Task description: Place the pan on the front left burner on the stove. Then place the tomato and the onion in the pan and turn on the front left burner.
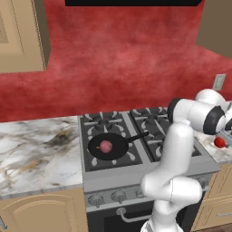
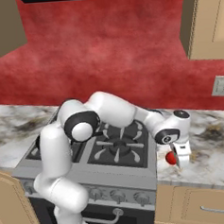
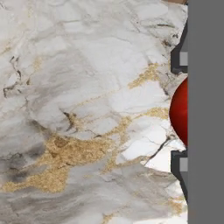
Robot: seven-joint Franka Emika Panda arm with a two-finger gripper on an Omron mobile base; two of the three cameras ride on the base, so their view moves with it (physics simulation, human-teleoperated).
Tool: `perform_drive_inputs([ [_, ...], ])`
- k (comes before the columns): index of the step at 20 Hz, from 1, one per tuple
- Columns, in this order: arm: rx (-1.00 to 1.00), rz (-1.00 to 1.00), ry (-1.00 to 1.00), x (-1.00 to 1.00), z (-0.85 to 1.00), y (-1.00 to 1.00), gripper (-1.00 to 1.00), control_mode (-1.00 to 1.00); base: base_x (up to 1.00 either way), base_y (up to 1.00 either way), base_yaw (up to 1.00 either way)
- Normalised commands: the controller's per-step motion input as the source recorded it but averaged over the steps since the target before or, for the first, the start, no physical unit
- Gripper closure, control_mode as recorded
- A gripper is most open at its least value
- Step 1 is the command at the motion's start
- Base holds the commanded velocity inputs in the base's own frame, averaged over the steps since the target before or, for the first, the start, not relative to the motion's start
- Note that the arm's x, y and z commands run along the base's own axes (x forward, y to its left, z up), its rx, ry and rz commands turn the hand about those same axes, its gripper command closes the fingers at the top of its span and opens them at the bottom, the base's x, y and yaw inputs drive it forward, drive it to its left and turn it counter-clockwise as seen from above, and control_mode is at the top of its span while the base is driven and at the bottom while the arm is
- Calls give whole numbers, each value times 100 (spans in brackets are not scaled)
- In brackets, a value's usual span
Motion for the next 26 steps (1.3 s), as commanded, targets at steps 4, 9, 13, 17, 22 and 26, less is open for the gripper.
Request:
perform_drive_inputs([
  [4,0,-20,-20,-4,32,63,100,-100,0,0,0],
  [9,0,-21,-22,0,28,76,100,-100,0,0,0],
  [13,0,-16,-6,-8,43,61,100,-100,0,0,0],
  [17,0,-10,2,-22,71,39,100,-100,0,0,0],
  [22,0,-6,10,-33,76,25,100,-100,0,0,0],
  [26,0,-5,4,-32,52,31,100,-100,0,0,0],
])
